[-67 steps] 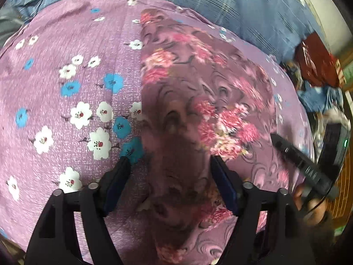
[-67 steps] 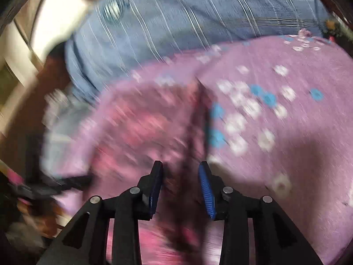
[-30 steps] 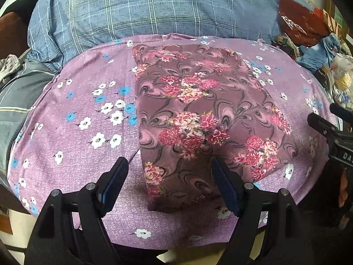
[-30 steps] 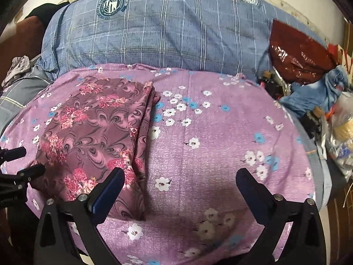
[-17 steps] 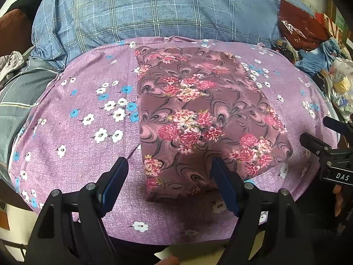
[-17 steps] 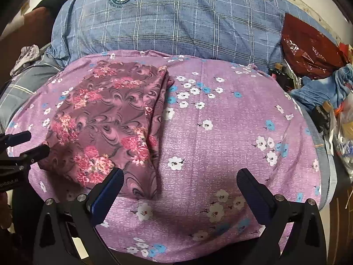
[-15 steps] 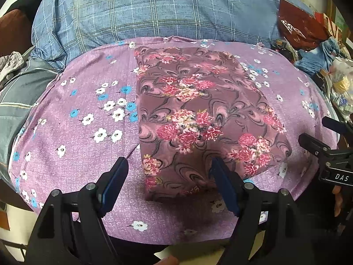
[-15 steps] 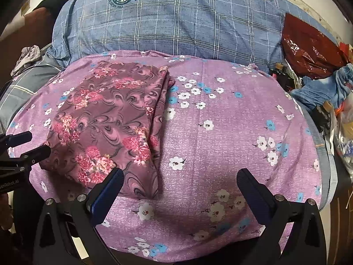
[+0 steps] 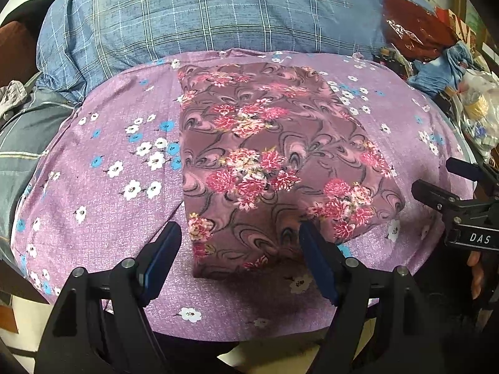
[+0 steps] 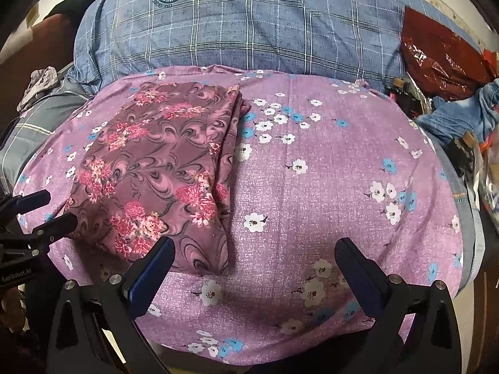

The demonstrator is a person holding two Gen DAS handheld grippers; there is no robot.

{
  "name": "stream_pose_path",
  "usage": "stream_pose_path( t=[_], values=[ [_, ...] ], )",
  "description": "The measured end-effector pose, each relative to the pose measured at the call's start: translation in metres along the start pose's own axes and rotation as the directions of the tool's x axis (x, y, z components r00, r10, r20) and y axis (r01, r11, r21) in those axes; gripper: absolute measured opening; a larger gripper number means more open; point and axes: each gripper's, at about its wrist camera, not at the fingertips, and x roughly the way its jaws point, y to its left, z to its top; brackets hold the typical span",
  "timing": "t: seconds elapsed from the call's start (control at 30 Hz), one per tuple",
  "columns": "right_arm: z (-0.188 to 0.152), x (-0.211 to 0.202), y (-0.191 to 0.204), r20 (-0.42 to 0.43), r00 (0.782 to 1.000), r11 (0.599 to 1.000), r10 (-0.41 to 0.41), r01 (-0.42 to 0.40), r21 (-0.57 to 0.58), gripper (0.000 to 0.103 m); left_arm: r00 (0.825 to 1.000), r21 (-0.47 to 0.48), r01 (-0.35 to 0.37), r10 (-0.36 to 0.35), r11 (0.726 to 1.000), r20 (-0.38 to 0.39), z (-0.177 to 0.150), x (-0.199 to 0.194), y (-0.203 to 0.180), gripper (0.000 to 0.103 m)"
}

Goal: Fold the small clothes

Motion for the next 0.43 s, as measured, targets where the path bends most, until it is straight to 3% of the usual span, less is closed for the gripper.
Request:
stream_pose_path(
  t=[0.23, 0.43],
  values=[
    [-0.001, 0.001, -0.001, -0.006, 1.0, 1.0, 0.004, -0.004, 0.01, 0.103, 0.998, 0.043, -0.007, 0.004, 0.999, 0.064, 0.001, -0.01, -0.009, 0.078],
    [-0.001, 0.002, -0.003, -0.014, 1.0, 1.0, -0.013, 0.013, 0.015, 0.103, 0.999, 0.05, -0.013, 0.011, 0.999, 0.049, 0.001, -0.007, -0.012, 0.08]
  ],
)
